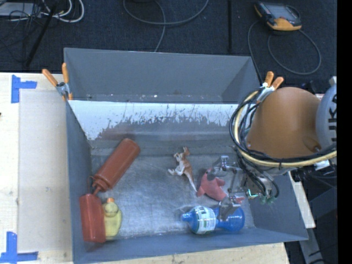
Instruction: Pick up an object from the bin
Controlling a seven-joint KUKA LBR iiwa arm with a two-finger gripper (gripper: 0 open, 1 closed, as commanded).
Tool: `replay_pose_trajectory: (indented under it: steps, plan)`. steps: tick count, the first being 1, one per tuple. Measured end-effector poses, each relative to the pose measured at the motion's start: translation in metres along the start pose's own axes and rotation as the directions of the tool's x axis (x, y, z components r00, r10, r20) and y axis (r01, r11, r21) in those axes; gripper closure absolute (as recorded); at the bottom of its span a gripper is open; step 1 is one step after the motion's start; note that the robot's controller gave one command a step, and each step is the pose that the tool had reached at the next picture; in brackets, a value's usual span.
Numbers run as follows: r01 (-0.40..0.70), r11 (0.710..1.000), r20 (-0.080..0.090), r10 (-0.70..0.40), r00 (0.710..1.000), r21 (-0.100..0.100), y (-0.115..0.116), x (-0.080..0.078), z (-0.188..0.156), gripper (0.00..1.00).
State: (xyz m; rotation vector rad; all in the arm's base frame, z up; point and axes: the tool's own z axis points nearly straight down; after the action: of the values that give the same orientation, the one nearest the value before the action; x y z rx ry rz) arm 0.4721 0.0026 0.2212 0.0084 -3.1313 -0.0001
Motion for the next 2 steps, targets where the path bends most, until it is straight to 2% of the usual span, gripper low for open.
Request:
replay_pose_trajectory:
  steps: [1, 2]
  plan:
    - [0.000, 1.000, 0.008, 0.000, 1.000, 0.000, 0.000, -0.002, -0.004, 0.00]
    - [0.039, 0.999, 0.016, -0.039, 0.999, 0.001, -0.045, -0.052, 0.066, 0.00]
